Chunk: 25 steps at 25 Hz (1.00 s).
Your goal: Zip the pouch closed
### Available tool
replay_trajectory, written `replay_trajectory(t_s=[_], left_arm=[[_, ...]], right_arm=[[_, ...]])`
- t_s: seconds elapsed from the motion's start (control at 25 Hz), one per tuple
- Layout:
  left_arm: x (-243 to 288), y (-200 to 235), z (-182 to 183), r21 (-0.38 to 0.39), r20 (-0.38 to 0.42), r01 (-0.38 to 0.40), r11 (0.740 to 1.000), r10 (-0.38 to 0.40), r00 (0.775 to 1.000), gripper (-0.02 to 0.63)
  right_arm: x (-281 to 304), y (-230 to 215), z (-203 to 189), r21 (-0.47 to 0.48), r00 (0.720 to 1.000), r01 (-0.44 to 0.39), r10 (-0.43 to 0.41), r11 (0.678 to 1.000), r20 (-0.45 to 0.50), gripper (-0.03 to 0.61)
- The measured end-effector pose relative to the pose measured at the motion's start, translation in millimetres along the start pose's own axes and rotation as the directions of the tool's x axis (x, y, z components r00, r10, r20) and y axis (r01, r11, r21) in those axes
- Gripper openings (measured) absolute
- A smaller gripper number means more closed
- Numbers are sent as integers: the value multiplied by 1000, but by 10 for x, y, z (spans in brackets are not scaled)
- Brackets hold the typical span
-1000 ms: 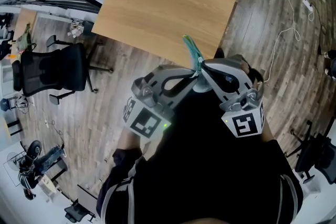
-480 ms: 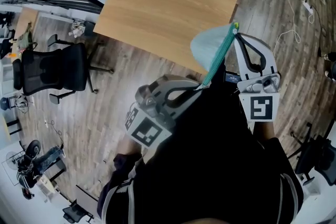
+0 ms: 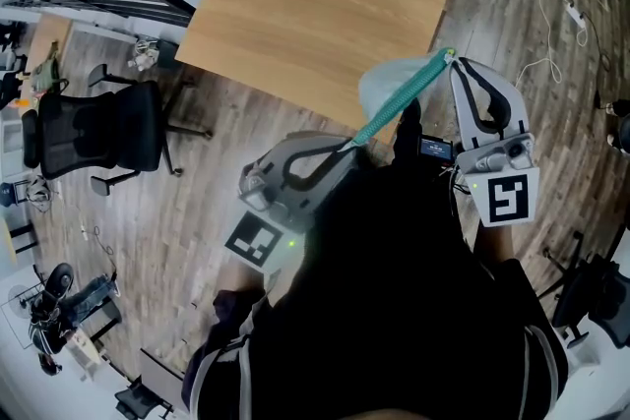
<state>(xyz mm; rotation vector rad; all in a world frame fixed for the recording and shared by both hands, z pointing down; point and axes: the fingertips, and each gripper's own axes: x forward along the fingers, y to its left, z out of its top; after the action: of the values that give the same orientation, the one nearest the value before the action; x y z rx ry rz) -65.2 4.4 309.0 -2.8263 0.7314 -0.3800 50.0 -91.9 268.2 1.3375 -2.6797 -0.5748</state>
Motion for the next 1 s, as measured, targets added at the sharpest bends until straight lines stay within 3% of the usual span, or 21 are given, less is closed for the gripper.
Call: replay_trajectory(t_s=[0.08, 0.16, 0.28, 0.36, 0.48, 0.56, 0.64, 1.0], left_arm=[[-146, 240, -118, -80, -2, -103, 991, 103, 995, 6], [-328, 523, -216, -166, 8, -228, 959, 233, 972, 6], [-619, 969, -281, -227, 45, -415, 881, 435, 899, 6], [-764, 1171, -266, -244, 77, -498, 832, 529, 845, 6], [-921, 1329, -279, -218, 82, -603, 768, 630, 772, 6], [-978, 1371, -331, -211, 69, -638, 741, 662, 746, 6], [-988, 1388, -360, -201, 60, -649, 734, 670, 739, 6], [-920, 1359, -411, -195, 42, -636, 747, 654, 755, 6]], right_arm=[[-9, -49, 21, 42, 1000, 3, -4, 999, 21, 46], [-33, -130, 0, 59, 999, 28, -30, 998, 22, 44], [-97, -284, -96, 96, 997, 76, -76, 992, -1, 37], [-131, -348, -176, 127, 995, 101, -99, 987, -25, 31], [-142, -335, -269, 162, 993, 117, -110, 980, -51, 28], [-130, -292, -294, 168, 993, 114, -106, 979, -58, 24], [-111, -264, -296, 168, 993, 108, -99, 980, -60, 23], [-83, -259, -273, 166, 994, 101, -92, 981, -61, 14]])
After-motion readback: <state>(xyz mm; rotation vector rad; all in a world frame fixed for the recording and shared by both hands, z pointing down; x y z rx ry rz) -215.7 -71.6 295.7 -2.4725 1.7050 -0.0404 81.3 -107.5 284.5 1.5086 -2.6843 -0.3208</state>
